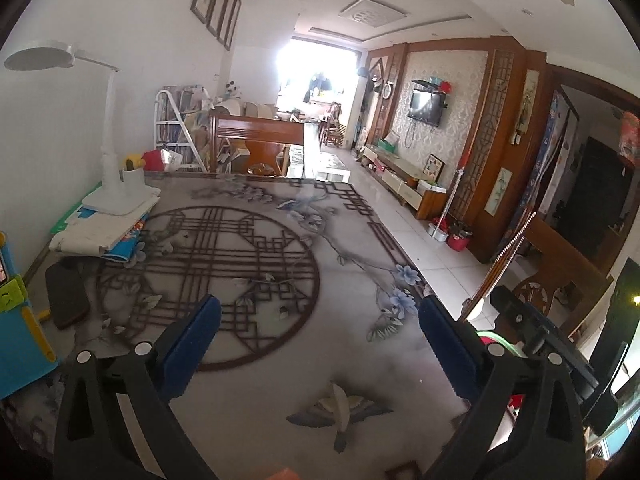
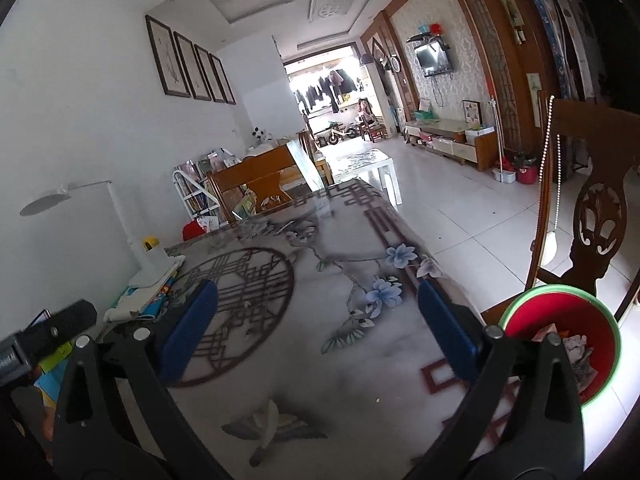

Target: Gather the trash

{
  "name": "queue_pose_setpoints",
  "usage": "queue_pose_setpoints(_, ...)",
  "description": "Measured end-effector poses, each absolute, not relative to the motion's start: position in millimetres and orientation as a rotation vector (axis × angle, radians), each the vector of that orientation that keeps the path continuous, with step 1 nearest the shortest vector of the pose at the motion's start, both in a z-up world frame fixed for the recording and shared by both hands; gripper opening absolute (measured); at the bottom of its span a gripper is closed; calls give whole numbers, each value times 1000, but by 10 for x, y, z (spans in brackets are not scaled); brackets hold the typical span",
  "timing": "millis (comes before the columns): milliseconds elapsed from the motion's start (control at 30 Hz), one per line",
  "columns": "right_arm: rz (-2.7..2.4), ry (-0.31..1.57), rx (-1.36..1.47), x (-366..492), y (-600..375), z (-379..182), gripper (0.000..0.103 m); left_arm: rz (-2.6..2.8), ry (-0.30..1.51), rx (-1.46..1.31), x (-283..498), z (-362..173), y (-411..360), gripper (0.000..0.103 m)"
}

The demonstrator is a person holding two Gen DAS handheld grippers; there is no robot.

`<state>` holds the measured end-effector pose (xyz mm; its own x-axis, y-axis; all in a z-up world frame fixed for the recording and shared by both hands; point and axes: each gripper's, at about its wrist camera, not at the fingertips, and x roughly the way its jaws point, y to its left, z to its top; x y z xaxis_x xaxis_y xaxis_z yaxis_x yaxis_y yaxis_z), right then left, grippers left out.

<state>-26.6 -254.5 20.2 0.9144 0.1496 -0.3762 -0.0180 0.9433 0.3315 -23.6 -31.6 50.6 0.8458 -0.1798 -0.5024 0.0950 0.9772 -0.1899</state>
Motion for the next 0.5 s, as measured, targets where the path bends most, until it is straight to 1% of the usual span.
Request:
queue_pose_setpoints(200,81,418,331,-260,-2545,182,98,-191,564,-142,-246,446,-419,95)
queue_pose_setpoints(500,77,425,333,-253,-2528,173,98,-194,577,-177,-221,383,-367,95)
